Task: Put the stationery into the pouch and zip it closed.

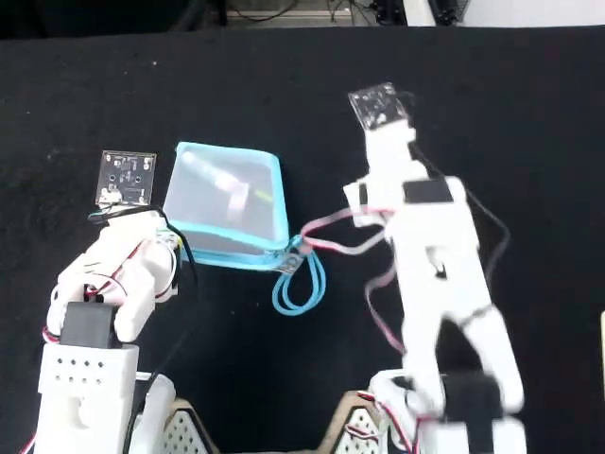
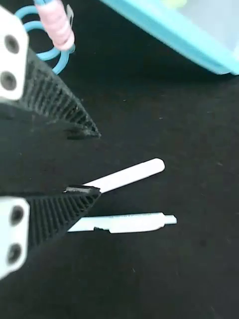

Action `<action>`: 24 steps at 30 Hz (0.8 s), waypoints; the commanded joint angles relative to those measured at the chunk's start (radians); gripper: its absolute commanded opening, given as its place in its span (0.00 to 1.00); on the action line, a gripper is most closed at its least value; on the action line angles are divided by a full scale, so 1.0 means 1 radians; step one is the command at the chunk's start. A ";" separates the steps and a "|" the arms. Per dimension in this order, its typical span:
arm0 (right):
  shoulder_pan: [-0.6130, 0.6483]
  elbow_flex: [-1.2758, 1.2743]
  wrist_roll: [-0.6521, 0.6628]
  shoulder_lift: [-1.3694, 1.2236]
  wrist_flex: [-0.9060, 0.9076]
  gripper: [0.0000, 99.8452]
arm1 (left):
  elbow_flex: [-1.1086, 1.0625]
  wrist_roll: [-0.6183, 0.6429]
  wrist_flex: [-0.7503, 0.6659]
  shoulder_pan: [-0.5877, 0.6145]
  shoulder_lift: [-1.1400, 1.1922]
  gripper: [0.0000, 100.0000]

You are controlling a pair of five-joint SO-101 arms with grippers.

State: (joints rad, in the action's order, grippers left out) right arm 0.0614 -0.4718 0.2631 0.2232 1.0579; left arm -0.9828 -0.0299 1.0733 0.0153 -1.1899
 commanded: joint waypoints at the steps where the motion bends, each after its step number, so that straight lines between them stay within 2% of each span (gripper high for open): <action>1: -0.015 0.272 0.060 -0.151 0.146 0.14 | 0.012 0.000 -0.025 0.007 -0.009 0.03; 10: -0.017 0.684 0.281 -0.553 0.376 0.14 | 0.012 0.000 -0.018 0.012 -0.009 0.03; 17: -0.015 0.908 0.327 -0.806 0.399 0.14 | 0.013 0.000 -0.018 0.013 -0.009 0.03; 24: -0.015 1.098 0.382 -0.941 0.443 0.14 | 0.016 0.000 -0.018 0.013 -0.009 0.03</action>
State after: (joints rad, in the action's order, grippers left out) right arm 0.0598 0.5117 0.6237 -0.7096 1.4630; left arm -0.9828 -0.0299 1.0733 0.0153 -1.1899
